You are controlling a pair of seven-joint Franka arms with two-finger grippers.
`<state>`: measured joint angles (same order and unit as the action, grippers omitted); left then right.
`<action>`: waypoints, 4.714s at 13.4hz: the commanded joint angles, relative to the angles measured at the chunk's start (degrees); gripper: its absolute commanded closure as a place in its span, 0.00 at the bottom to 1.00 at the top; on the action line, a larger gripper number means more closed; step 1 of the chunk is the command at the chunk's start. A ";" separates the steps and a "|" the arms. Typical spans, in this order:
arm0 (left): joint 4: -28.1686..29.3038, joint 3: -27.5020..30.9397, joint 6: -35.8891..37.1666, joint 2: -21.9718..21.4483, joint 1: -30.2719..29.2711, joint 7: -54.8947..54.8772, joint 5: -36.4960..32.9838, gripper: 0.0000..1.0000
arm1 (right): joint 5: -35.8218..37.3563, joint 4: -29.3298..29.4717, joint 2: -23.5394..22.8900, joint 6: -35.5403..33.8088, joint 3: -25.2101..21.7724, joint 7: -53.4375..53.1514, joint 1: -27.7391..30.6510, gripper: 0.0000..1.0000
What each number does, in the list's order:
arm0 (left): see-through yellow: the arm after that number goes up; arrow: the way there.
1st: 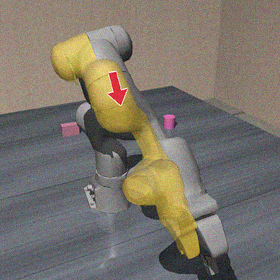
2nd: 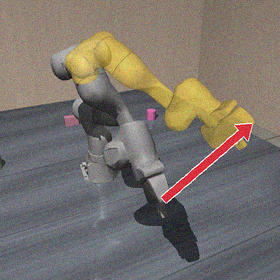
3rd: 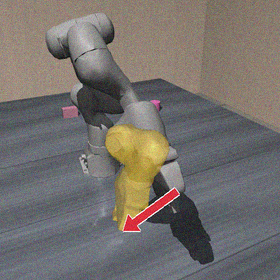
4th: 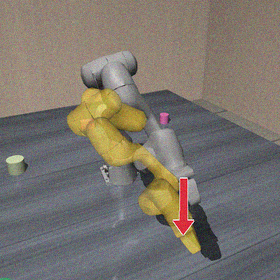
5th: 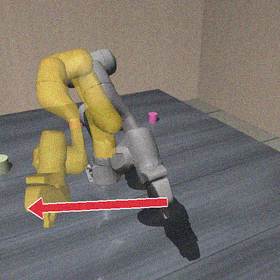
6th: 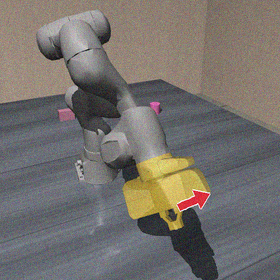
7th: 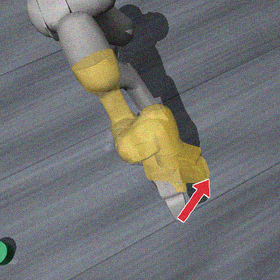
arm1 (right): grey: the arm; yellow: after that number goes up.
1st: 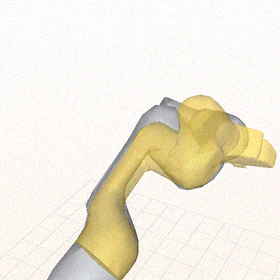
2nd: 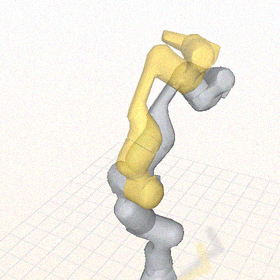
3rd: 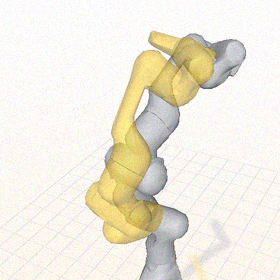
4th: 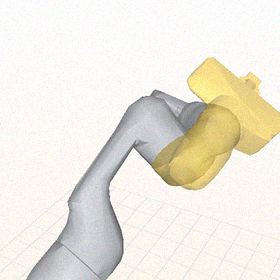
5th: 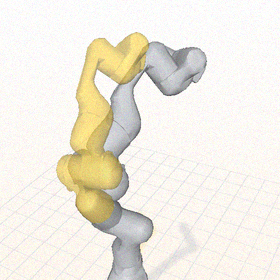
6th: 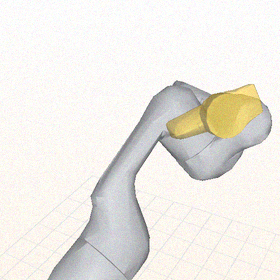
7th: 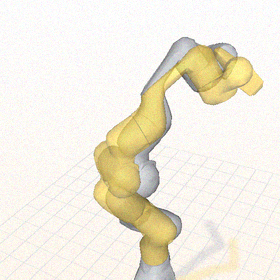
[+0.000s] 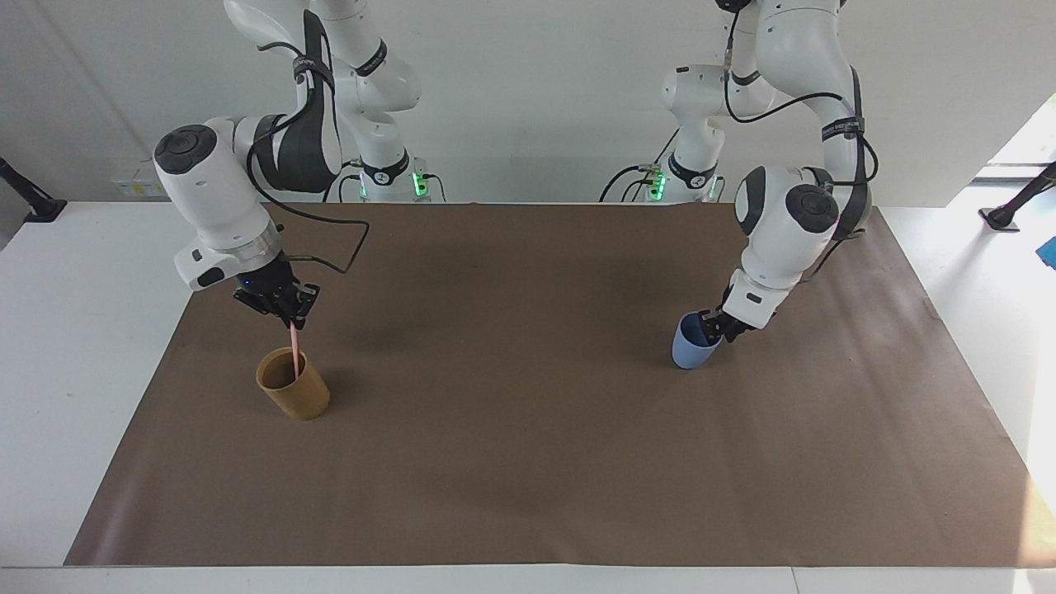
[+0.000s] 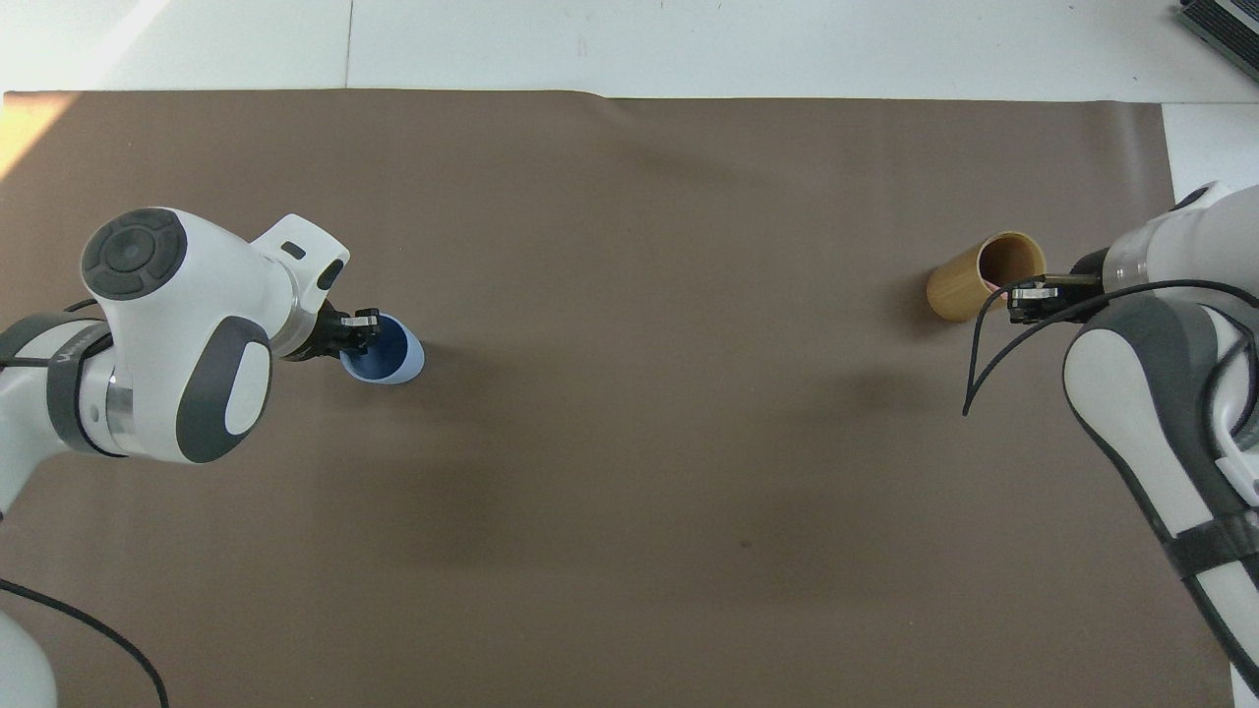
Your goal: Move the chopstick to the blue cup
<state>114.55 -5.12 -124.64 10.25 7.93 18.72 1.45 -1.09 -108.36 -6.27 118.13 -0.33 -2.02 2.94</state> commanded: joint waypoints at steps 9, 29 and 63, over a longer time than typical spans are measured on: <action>-17.32 0.20 12.67 1.60 14.82 14.22 -2.16 1.00 | -1.01 9.04 5.39 -16.94 0.16 1.84 2.33 1.00; -22.88 0.29 4.33 14.09 28.11 27.51 -6.73 1.00 | -11.91 10.89 7.68 -28.66 0.51 -14.15 1.98 1.00; -23.93 2.04 34.55 -12.19 -5.99 -22.32 0.20 0.00 | -22.90 17.32 -5.85 -10.30 22.22 -70.41 -7.96 1.00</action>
<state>90.98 -2.69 -91.69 -1.06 3.80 -4.92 -1.03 -23.43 -90.79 -10.32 105.27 21.43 -72.51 -5.56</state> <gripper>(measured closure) 0.000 0.916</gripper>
